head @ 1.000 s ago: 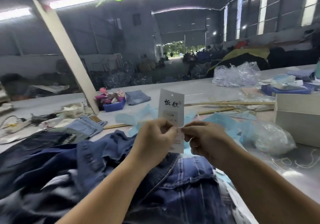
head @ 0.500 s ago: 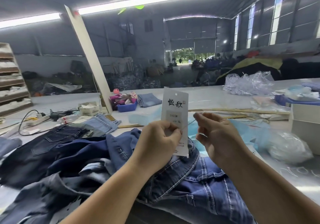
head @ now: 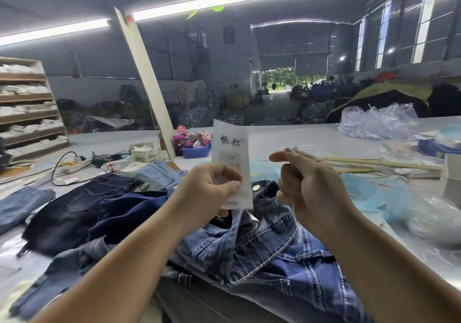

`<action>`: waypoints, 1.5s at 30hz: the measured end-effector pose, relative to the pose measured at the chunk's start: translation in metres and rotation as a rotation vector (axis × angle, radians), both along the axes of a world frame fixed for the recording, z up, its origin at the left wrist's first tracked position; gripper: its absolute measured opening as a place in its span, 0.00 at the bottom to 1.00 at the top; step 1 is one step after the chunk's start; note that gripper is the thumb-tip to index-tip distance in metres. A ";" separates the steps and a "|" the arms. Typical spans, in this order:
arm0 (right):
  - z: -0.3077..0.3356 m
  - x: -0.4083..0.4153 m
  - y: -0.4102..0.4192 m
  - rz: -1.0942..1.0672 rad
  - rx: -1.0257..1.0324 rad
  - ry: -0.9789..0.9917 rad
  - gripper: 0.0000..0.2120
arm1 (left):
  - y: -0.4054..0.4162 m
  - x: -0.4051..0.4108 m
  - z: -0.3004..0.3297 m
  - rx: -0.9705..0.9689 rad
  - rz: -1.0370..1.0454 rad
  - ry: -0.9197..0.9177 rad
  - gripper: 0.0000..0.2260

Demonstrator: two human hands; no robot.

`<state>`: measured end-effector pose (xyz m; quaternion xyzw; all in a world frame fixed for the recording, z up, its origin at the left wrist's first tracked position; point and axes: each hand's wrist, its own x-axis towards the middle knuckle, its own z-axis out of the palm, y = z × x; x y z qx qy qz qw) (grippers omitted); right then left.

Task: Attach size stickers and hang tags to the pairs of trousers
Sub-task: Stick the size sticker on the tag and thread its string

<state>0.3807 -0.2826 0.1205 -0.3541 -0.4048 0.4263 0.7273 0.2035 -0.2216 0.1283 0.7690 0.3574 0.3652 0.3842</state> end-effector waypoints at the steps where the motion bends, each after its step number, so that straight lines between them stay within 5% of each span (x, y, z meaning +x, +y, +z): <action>1: -0.001 -0.001 -0.001 0.020 -0.011 -0.032 0.14 | 0.000 -0.003 0.001 -0.001 0.007 -0.027 0.05; 6: -0.001 -0.011 -0.003 0.103 0.063 0.014 0.17 | -0.013 0.002 -0.004 0.053 0.007 0.146 0.14; 10: 0.011 -0.018 -0.002 0.105 0.162 0.128 0.18 | -0.029 0.013 -0.008 0.018 -0.265 0.285 0.12; 14: 0.018 -0.024 -0.002 0.127 0.239 0.207 0.19 | -0.030 0.025 -0.014 0.197 -0.226 0.224 0.04; 17: 0.016 -0.023 -0.002 0.097 0.257 0.181 0.21 | -0.026 0.027 -0.013 0.194 -0.144 0.172 0.08; 25: 0.001 -0.010 -0.009 -0.023 0.093 -0.319 0.14 | -0.007 0.002 -0.002 0.008 -0.102 0.043 0.11; 32: -0.005 -0.013 -0.007 -0.020 0.067 -0.726 0.01 | -0.001 0.007 -0.002 0.129 -0.134 0.093 0.06; 37: -0.014 -0.010 -0.003 -0.148 0.028 -1.010 0.03 | -0.002 0.005 -0.001 0.109 -0.123 0.112 0.06; 45: -0.019 -0.009 -0.001 -0.235 -0.005 -1.009 0.07 | -0.001 0.003 -0.011 0.156 -0.095 0.099 0.08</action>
